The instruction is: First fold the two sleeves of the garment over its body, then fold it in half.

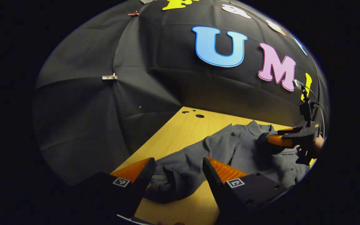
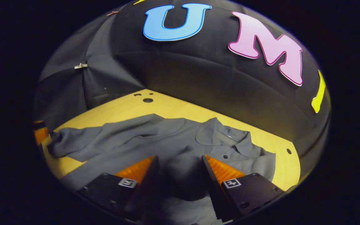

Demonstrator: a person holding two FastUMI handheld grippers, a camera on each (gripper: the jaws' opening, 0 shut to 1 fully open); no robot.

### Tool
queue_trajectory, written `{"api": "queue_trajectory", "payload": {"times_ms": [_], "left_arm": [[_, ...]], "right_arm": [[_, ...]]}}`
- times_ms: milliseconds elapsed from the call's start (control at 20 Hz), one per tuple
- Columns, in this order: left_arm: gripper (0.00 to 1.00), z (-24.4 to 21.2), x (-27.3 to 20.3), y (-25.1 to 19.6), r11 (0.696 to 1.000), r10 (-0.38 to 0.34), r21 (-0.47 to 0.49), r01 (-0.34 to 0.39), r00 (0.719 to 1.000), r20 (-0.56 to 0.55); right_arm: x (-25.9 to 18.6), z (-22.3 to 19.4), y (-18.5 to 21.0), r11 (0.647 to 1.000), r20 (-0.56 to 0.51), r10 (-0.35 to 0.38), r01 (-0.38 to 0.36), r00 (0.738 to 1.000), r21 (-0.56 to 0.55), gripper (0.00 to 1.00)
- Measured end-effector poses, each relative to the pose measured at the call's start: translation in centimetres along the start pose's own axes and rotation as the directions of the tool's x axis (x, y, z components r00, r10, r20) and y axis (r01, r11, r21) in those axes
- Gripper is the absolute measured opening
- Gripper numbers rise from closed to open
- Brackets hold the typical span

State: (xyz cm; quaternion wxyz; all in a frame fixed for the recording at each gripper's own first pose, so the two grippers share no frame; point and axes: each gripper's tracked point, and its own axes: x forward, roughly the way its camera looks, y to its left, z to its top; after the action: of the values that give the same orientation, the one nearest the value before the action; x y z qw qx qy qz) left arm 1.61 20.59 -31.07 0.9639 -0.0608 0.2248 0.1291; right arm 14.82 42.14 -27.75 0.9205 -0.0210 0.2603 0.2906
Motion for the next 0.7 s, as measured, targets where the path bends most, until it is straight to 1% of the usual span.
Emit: {"api": "queue_trajectory", "payload": {"times_ms": [50,200,300,350,400,600,700], "left_arm": [[0.96,-0.4,0.2,0.1,1.000,0.001,0.001,-0.001,1.000,-0.012],[0.96,-1.3,0.5,0.2,1.000,0.012,0.005,-0.011,0.999,-0.038],[0.96,-1.9,1.1,0.5,1.000,0.026,0.013,-0.026,0.998,-0.050],[0.92,-2.4,1.2,0.6,0.999,0.031,0.013,-0.031,0.998,-0.061],[0.96,-2.8,1.4,0.8,0.999,0.041,0.012,-0.041,0.996,-0.074],[0.96,-4.5,2.5,1.6,0.996,0.093,0.007,-0.093,0.987,-0.130],[0.96,-5.8,3.1,1.7,0.994,0.106,0.020,-0.104,0.979,-0.175]], "right_arm": [[-0.6,0.8,0.3,1.000,0.017,0.016,-0.016,1.000,0.006,0.92],[-2.4,1.8,-0.3,1.000,0.036,0.011,-0.012,0.999,0.022,0.92],[-3.8,2.3,-1.3,1.000,0.048,-0.010,0.009,0.999,0.023,0.92],[-4.6,2.4,-2.1,1.000,0.049,-0.021,0.021,0.999,0.016,0.92],[-5.7,2.4,-3.0,0.999,0.051,-0.035,0.034,0.998,0.010,0.92],[-9.6,2.3,-6.1,0.997,0.054,-0.079,0.078,0.995,0.020,0.92],[-11.7,2.0,-7.5,0.995,0.052,-0.101,0.100,0.993,0.027,0.92]]}}
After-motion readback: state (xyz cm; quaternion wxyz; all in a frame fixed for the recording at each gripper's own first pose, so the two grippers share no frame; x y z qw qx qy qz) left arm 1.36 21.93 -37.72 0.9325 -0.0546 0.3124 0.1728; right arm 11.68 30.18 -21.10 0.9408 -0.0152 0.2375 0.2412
